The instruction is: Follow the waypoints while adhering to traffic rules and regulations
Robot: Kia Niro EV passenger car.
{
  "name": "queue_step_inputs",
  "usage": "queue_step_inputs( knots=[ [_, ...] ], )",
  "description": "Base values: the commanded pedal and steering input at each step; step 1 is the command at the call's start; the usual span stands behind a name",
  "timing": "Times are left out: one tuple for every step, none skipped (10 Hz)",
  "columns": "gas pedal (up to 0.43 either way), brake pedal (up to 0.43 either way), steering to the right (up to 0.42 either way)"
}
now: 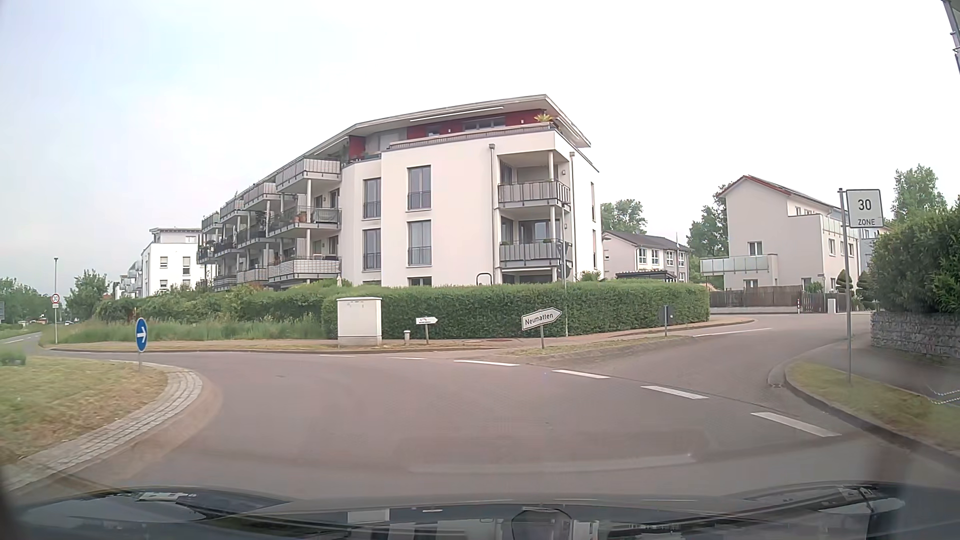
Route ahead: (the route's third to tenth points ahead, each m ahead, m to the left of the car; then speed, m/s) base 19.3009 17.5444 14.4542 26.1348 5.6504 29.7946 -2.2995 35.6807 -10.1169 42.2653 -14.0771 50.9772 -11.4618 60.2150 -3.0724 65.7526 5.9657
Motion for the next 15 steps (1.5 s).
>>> queue_step_inputs(
  knots=[
    [0.087,0.000,0.001],
    [0.087,0.000,-0.024],
    [0.087,0.000,-0.059],
    [0.087,0.000,-0.089],
    [0.087,0.000,-0.115],
    [0.087,0.000,-0.137],
    [0.087,0.000,-0.162],
    [0.087,0.000,-0.177],
    [0.087,0.000,-0.194],
    [0.087,0.000,-0.209],
    [0.087,0.000,-0.221],
    [0.087,0.000,-0.230],
    [0.087,0.000,-0.238],
    [0.087,0.000,-0.247],
    [0.079,0.000,-0.255]
  ],
)
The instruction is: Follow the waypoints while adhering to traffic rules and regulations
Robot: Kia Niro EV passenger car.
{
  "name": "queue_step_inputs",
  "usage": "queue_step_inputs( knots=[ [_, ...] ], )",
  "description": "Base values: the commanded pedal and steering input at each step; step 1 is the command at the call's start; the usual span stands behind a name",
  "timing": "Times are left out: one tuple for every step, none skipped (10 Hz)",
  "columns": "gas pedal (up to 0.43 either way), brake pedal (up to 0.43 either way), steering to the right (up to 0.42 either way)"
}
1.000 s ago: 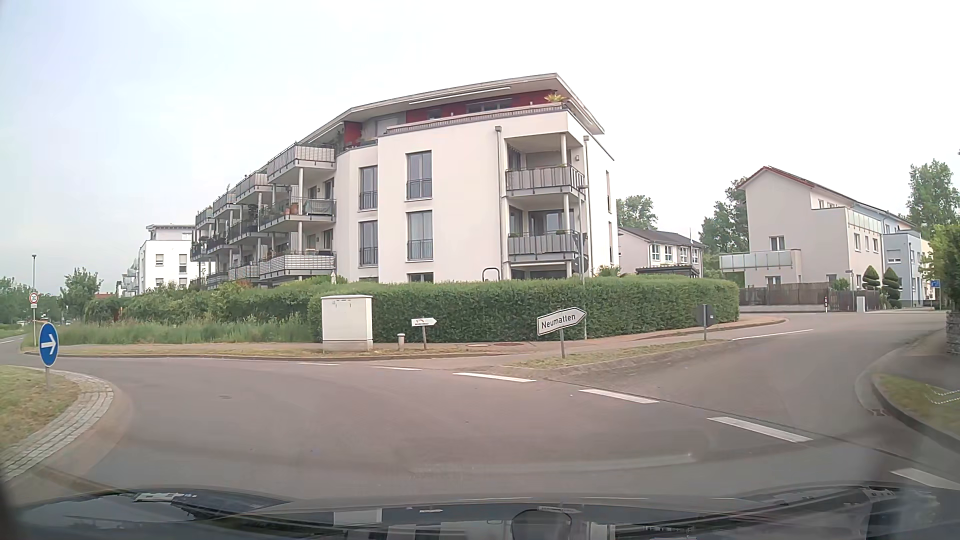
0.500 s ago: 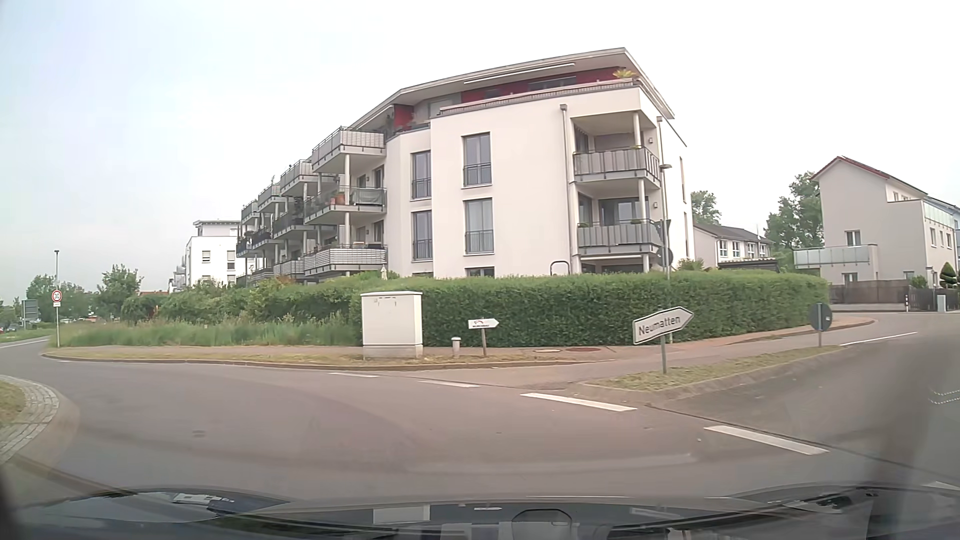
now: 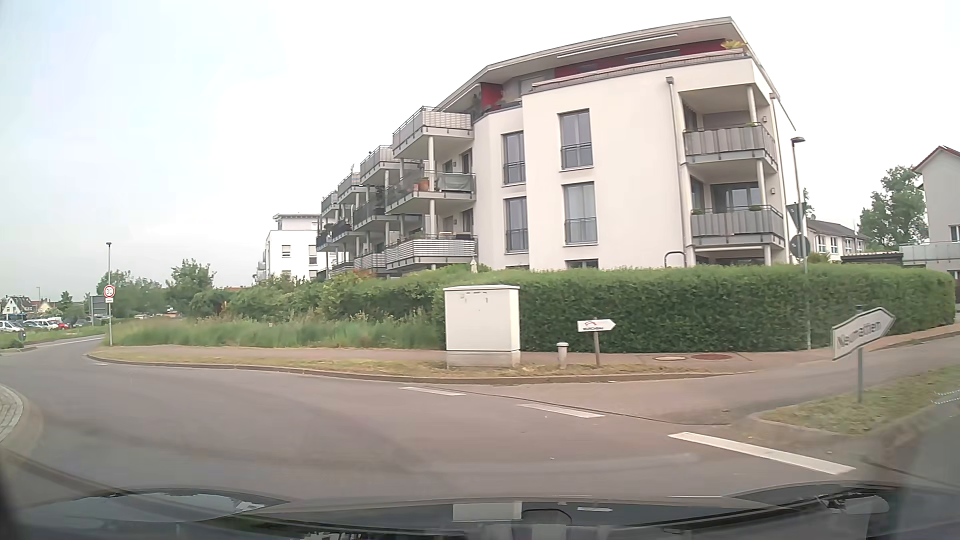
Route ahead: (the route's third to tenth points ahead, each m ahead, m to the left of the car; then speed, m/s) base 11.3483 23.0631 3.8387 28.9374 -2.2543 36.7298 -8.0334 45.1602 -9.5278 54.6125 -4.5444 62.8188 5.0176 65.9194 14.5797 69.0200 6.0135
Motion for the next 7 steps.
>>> queue_step_inputs(
  knots=[
    [0.079,0.000,-0.264],
    [0.079,0.000,-0.273],
    [0.079,0.000,-0.280],
    [0.079,0.000,-0.286],
    [0.079,0.000,-0.292],
    [0.079,0.000,-0.297],
    [0.079,0.000,-0.303]
  ],
)
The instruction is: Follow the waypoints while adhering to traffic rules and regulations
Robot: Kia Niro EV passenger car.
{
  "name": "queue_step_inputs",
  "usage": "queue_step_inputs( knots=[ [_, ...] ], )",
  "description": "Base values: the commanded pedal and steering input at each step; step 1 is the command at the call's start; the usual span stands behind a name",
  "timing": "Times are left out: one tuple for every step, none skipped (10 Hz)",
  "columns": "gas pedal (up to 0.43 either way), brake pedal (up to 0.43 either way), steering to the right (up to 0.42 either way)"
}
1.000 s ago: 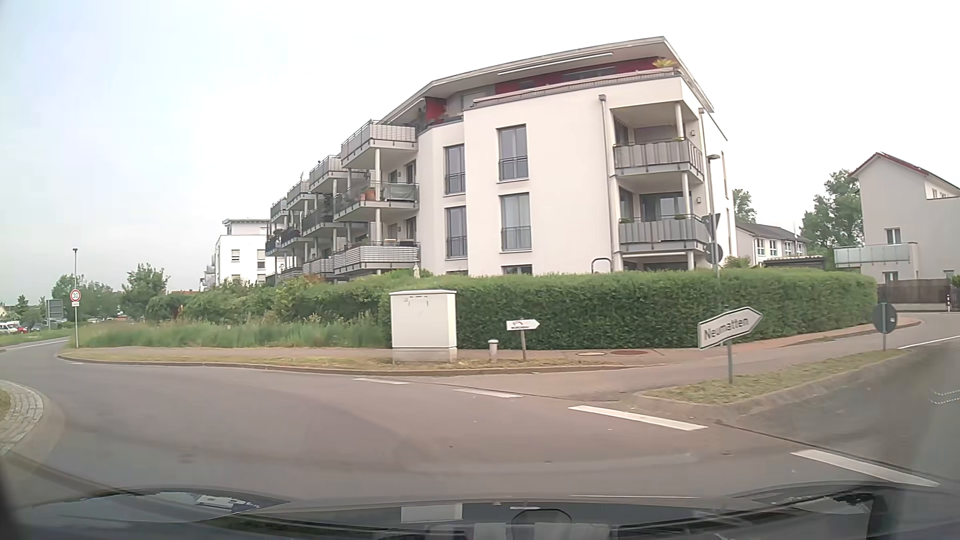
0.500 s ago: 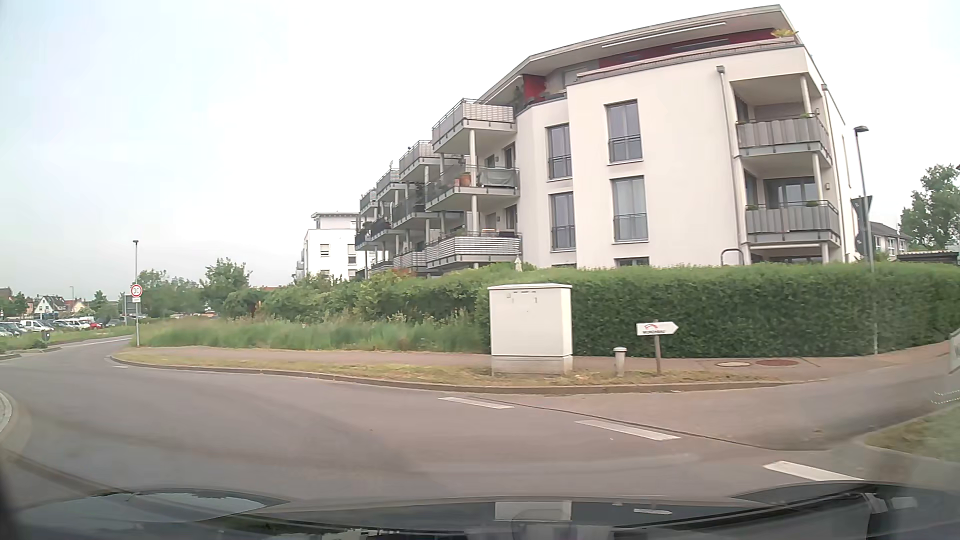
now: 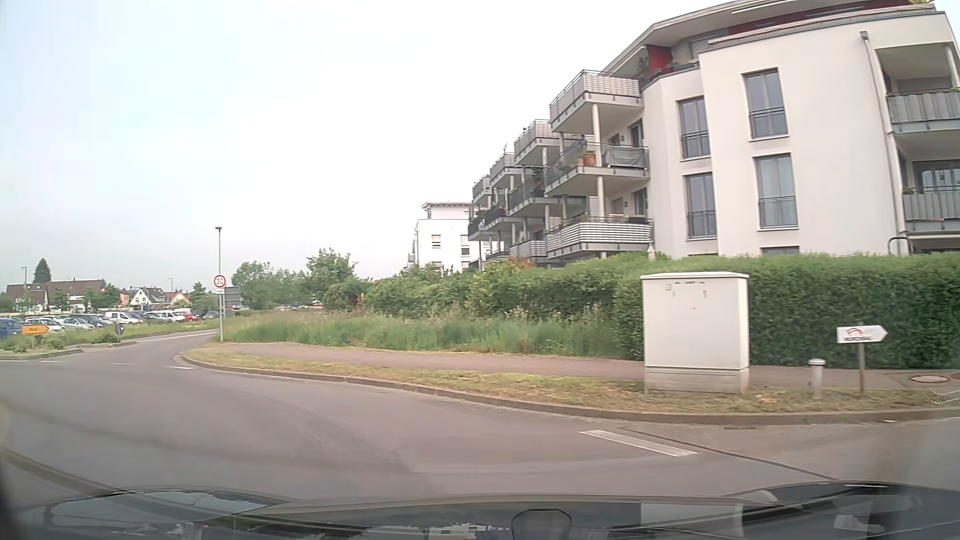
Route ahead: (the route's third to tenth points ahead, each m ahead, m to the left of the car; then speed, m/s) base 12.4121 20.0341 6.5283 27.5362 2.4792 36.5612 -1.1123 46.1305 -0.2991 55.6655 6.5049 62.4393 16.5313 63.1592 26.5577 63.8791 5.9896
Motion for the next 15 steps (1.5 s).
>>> queue_step_inputs(
  knots=[
    [0.079,0.000,-0.309],
    [0.067,0.000,-0.313],
    [0.067,0.000,-0.317],
    [0.067,0.000,-0.320],
    [0.067,0.000,-0.322],
    [0.067,0.000,-0.323],
    [0.067,0.000,-0.326],
    [0.067,0.000,-0.331],
    [0.059,0.000,-0.334],
    [0.059,0.000,-0.335],
    [0.059,0.000,-0.336],
    [0.059,0.000,-0.336],
    [0.059,0.000,-0.336],
    [0.059,0.000,-0.336],
    [0.059,0.000,-0.335]
  ],
)
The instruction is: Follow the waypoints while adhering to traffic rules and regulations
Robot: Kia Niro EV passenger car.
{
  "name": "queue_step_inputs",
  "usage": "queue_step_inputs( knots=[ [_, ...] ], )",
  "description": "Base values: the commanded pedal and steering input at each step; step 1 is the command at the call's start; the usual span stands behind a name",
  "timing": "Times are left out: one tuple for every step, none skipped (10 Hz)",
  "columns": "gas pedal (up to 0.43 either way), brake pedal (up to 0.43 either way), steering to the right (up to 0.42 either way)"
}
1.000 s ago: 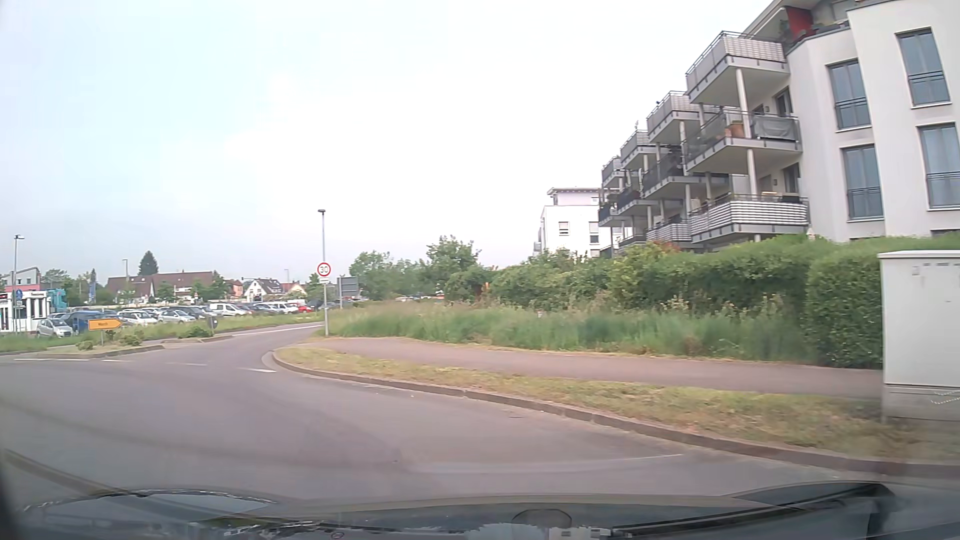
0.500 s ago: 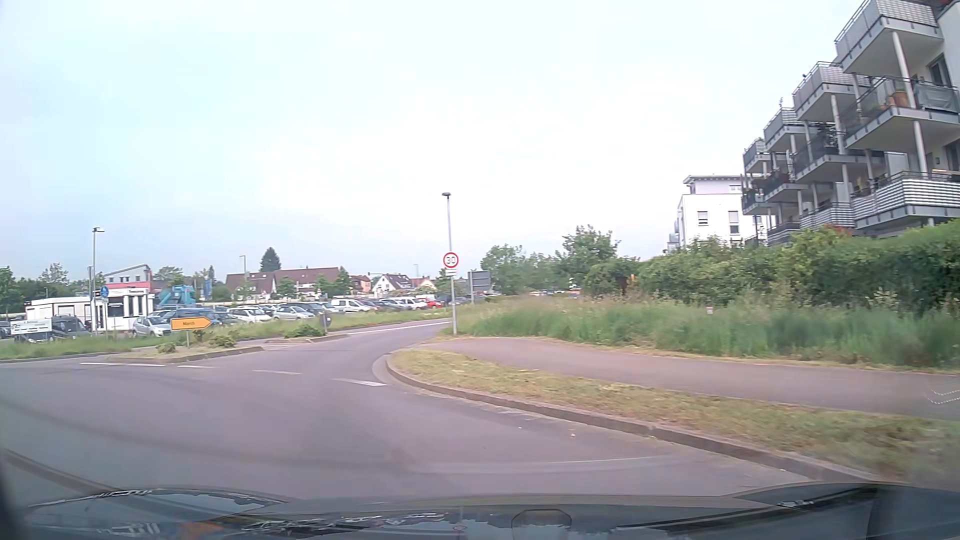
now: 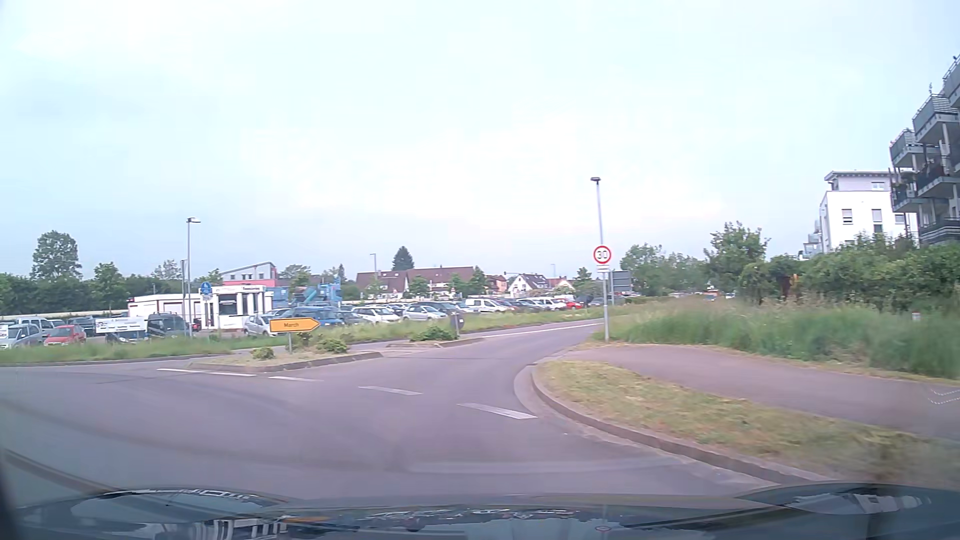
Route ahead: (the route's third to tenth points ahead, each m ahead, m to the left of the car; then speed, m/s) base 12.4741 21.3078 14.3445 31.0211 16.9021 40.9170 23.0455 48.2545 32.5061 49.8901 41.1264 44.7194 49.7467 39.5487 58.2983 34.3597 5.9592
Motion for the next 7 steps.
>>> queue_step_inputs(
  knots=[
    [0.059,0.000,-0.332],
    [0.059,0.000,-0.331],
    [0.059,0.000,-0.331],
    [0.059,0.000,-0.331],
    [0.059,0.000,-0.331],
    [0.059,0.000,-0.333],
    [0.059,0.000,-0.335]
  ],
)
